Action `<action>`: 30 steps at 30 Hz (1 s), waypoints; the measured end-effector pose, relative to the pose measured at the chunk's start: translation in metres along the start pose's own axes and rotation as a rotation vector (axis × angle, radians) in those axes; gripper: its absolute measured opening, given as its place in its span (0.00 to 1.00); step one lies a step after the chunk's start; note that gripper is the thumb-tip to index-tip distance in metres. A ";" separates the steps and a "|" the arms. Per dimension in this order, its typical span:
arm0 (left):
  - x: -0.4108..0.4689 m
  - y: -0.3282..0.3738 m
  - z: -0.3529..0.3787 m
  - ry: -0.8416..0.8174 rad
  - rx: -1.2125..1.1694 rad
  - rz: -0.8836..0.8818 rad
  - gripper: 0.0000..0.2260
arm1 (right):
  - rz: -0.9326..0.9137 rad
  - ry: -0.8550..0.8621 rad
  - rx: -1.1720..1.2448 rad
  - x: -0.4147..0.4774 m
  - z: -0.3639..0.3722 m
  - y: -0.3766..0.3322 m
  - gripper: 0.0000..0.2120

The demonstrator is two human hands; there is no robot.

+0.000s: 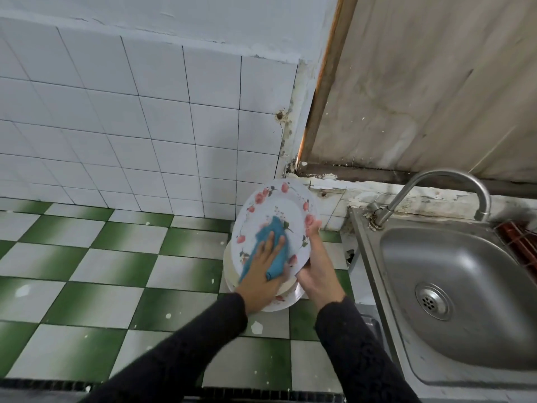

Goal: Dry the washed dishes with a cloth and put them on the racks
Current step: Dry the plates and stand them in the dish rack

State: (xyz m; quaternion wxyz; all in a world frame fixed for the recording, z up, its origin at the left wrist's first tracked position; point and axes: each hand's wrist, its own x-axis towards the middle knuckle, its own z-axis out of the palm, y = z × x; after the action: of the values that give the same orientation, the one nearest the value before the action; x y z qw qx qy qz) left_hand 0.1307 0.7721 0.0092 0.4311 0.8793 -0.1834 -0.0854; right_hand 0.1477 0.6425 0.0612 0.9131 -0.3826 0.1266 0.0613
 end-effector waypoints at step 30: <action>0.061 -0.022 -0.057 0.089 0.168 0.028 0.31 | 0.093 -0.014 0.132 -0.016 0.020 0.002 0.22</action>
State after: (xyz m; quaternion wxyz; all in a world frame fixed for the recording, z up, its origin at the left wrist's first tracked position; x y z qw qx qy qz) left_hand 0.2096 0.8023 0.0271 0.3647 0.9127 -0.1829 -0.0247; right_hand 0.1359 0.6578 0.0775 0.9334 -0.3147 0.1416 0.0981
